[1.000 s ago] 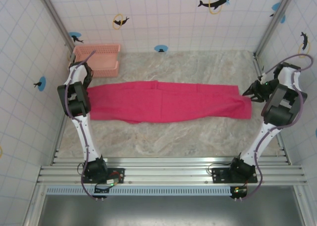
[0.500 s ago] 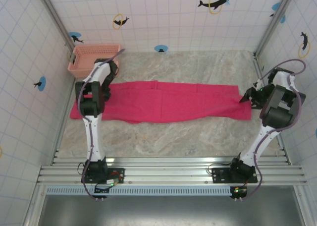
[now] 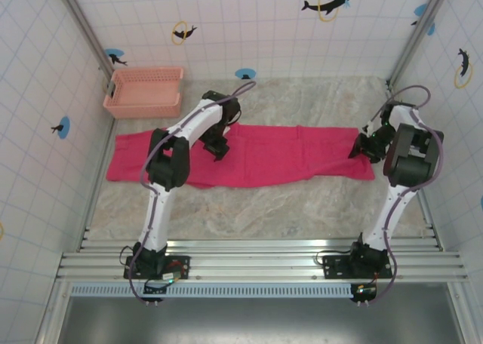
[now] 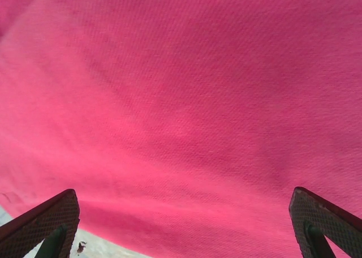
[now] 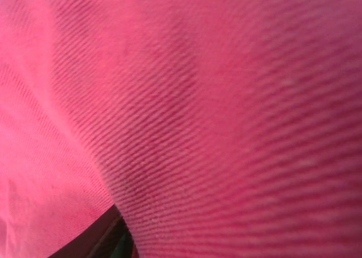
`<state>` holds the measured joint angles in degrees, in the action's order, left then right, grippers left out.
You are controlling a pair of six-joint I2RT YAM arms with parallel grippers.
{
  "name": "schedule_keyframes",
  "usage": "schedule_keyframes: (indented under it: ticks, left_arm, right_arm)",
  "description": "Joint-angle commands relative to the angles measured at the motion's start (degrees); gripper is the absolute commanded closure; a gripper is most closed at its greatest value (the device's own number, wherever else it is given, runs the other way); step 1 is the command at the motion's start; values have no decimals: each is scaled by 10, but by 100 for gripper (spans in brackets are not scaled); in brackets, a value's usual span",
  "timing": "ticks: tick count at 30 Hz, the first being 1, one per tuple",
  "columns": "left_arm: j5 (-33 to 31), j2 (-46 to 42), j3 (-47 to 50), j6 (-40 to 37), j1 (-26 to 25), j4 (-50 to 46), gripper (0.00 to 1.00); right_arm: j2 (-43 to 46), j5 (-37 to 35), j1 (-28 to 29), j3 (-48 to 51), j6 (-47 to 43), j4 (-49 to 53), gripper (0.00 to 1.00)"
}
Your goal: Roll up the long pants
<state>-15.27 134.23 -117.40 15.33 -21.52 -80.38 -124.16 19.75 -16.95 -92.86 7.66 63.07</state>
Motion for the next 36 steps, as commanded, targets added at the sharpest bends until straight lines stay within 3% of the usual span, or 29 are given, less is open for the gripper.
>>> schedule_keyframes:
  ticks: [1, 5, 8, 17, 21, 29, 36]
  left_arm:
    - [22, 37, -18, 34, 9, -21, 3]
    - [17, 61, -45, 41, 9, -32, 2]
    - [10, 73, -62, 53, 8, -41, 2]
    - [44, 130, -142, 107, 0, -46, 2]
    - [89, 178, -208, 138, -8, -68, 3]
    - [183, 193, -244, 224, -51, -12, 3]
    - [284, 211, -256, 343, -93, 77, 2]
  right_arm:
    - [-43, -32, 25, -19, 9, -27, 59]
    - [-55, -21, 29, -39, 18, -22, 87]
    - [-52, 4, 25, -41, 20, -22, 100]
    - [52, 80, -41, -41, 38, -45, 100]
    - [95, 153, -55, -61, 54, -57, 100]
    - [157, 278, -35, -75, 102, -104, 100]
    - [186, 326, 45, -69, 132, -133, 100]
